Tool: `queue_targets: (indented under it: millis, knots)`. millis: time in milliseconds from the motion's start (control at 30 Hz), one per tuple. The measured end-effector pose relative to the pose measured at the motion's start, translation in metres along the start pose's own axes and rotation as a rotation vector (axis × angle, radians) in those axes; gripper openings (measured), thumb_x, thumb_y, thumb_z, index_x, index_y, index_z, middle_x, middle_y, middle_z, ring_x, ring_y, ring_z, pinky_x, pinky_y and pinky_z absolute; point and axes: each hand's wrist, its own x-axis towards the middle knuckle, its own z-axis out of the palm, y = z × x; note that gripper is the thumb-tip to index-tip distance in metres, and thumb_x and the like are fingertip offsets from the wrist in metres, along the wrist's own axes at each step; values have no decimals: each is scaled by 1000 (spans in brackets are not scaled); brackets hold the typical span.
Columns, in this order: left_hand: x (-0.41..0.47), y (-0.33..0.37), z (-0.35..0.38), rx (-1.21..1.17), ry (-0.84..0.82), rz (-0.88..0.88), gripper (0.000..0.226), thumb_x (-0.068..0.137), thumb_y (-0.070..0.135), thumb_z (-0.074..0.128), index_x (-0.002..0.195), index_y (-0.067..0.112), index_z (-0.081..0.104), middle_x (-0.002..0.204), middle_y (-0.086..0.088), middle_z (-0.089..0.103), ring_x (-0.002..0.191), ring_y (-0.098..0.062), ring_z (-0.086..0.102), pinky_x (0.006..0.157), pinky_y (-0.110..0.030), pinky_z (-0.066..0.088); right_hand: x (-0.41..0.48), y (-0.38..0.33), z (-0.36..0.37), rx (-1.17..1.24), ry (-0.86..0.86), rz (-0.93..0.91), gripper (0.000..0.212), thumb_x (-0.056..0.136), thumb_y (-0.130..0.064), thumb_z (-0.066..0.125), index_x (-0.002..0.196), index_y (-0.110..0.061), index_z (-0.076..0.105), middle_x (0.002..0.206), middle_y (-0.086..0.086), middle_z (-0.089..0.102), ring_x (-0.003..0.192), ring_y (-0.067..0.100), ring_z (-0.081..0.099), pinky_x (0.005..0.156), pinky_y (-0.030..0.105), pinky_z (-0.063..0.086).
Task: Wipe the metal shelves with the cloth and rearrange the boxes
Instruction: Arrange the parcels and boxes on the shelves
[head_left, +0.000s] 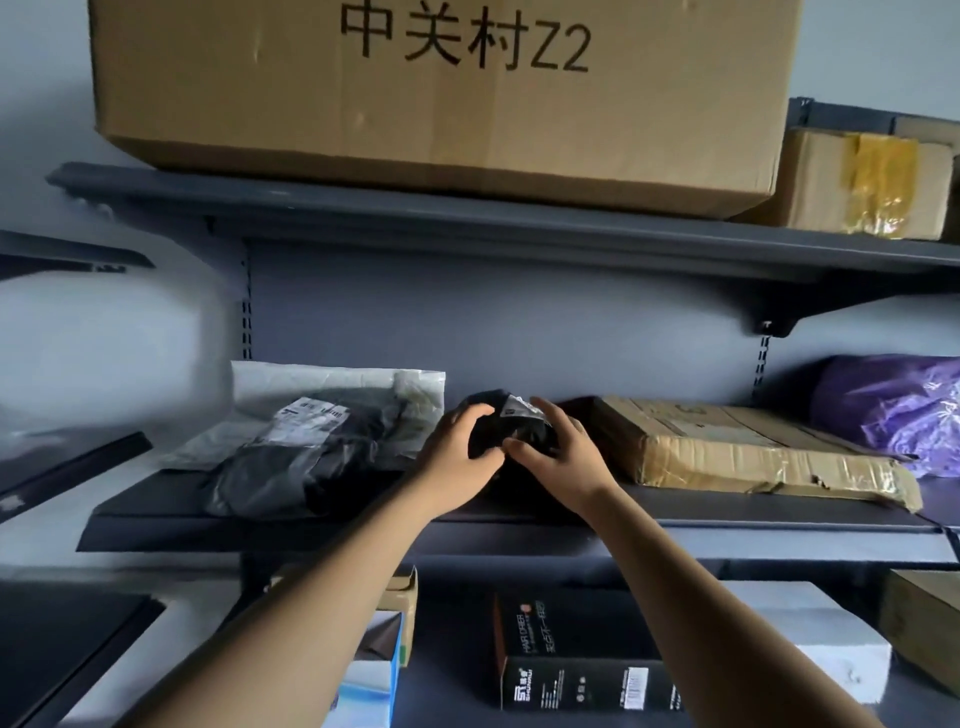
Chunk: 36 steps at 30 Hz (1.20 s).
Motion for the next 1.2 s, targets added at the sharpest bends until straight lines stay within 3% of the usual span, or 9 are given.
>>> queue_targets:
  millis: [133, 400, 600, 733, 833, 900, 967, 1133, 1200]
  knots:
    - [9, -8, -1, -43, -50, -38, 59, 89, 17, 60, 145, 32, 46, 144, 5, 44, 129, -10, 43, 103, -24, 37, 1, 4, 2, -40, -12, -36, 76, 85, -45, 78, 151, -28, 45, 151, 1, 45, 137, 16, 47, 114, 37, 41]
    - [13, -21, 6, -51, -25, 18, 58, 86, 19, 68, 140, 31, 51, 136, 4, 52, 127, -13, 49, 110, -34, 41, 2, 8, -2, -103, 58, -19, 74, 80, -47, 83, 144, -25, 53, 136, 4, 60, 127, 19, 56, 97, 19, 38]
    - [-4, -4, 3, -41, 37, 66, 52, 87, 15, 68, 136, 25, 56, 129, 3, 59, 117, -10, 54, 96, -17, 40, -23, -12, -6, 12, 98, 94, 59, 80, -50, 82, 131, -28, 63, 114, -6, 72, 102, 8, 64, 82, 15, 41]
    - [-40, 16, 2, -110, 113, 69, 48, 89, 16, 67, 134, 27, 58, 130, 6, 60, 119, -6, 53, 102, -24, 42, -62, -26, -9, 111, 171, 82, 44, 82, -49, 80, 120, -31, 68, 100, -17, 70, 89, -1, 61, 73, 7, 40]
    - [-80, 32, 4, -116, 156, 88, 49, 89, 17, 68, 136, 25, 57, 134, 6, 57, 121, -2, 48, 101, -17, 35, -98, -33, -17, 164, 166, 39, 42, 83, -48, 80, 120, -33, 68, 102, -18, 72, 92, -4, 62, 76, 7, 41]
    - [-105, 44, 2, -99, 160, 112, 52, 86, 20, 69, 136, 23, 55, 136, 4, 56, 123, -4, 49, 107, -21, 37, -119, -38, -25, 171, 146, 38, 48, 83, -47, 80, 126, -31, 66, 108, -13, 72, 97, 1, 63, 78, 9, 41]
    - [-127, 55, 0, -80, 176, 108, 55, 83, 22, 70, 136, 23, 55, 136, 1, 56, 126, -9, 50, 111, -30, 39, -140, -45, -33, 189, 140, 29, 52, 83, -45, 81, 129, -28, 65, 109, -11, 71, 98, 3, 62, 75, 2, 39]
    - [-186, 85, -2, -47, 194, 60, 59, 78, 35, 68, 135, 25, 55, 133, 2, 57, 124, -13, 53, 108, -32, 41, -197, -54, -51, 230, 106, -15, 44, 83, -42, 81, 123, -32, 68, 101, -15, 71, 93, -1, 64, 75, -1, 39]
    - [-211, 89, 3, -30, 195, 20, 56, 81, 29, 74, 134, 24, 57, 129, -1, 58, 119, -16, 55, 105, -35, 44, -221, -51, -54, 224, 73, -20, 41, 83, -45, 80, 121, -35, 68, 102, -17, 73, 95, -2, 65, 78, 2, 41]
